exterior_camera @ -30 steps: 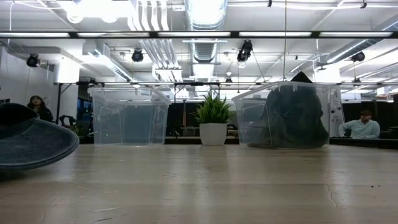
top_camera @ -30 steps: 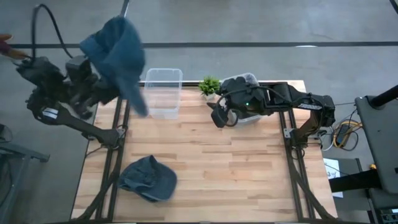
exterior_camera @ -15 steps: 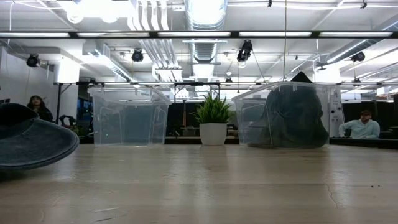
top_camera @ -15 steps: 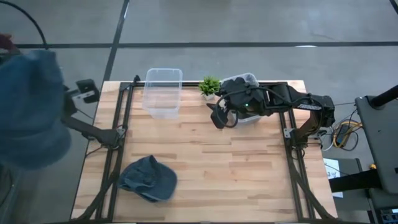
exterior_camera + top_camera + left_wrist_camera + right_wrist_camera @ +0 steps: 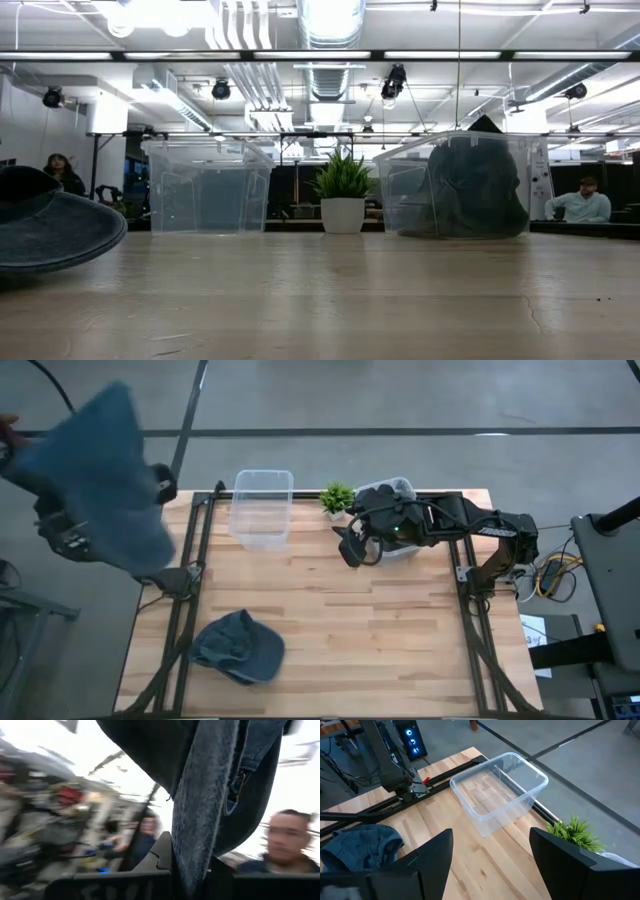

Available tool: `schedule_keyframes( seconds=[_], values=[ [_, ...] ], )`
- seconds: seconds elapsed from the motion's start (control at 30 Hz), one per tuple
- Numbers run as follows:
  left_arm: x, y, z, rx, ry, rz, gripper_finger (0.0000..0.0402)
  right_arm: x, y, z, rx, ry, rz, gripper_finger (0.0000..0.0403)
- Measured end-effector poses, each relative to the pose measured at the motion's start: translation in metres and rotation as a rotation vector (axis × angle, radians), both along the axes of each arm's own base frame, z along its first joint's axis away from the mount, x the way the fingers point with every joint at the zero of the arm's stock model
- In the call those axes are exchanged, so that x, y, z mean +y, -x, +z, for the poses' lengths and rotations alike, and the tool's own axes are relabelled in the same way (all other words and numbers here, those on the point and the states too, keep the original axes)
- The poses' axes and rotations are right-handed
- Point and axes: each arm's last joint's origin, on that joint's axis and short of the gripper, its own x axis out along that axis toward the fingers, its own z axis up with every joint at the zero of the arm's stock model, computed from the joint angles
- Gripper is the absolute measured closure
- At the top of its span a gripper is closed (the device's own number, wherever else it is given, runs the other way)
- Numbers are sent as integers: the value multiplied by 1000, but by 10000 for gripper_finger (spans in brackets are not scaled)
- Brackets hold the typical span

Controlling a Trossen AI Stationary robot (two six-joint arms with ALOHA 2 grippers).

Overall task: Pick & Place hat
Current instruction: Put the right blue cap into the left transparent bin

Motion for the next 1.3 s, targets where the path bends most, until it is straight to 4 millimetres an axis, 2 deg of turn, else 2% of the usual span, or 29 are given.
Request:
schedule_keyframes(
  seconds=[0.37,0.53,0.73,0.97,1.03,1.3],
  values=[
    [14,-2,-11,145,112,474,397,0,0,0,1,0,0,149],
    [22,-2,-23,268,151,770,397,0,0,0,1,0,0,153],
    [26,-5,-35,398,89,1030,397,0,-1,-4,9,-4,-3,151],
    [25,-18,-51,539,-6,1130,397,2,-2,-6,14,-14,-2,156],
    [27,-21,-58,587,0,1203,397,3,-3,-8,17,-17,-3,156],
    [33,-21,-72,687,64,1221,397,3,-4,-14,29,-32,-13,152]
  ],
)
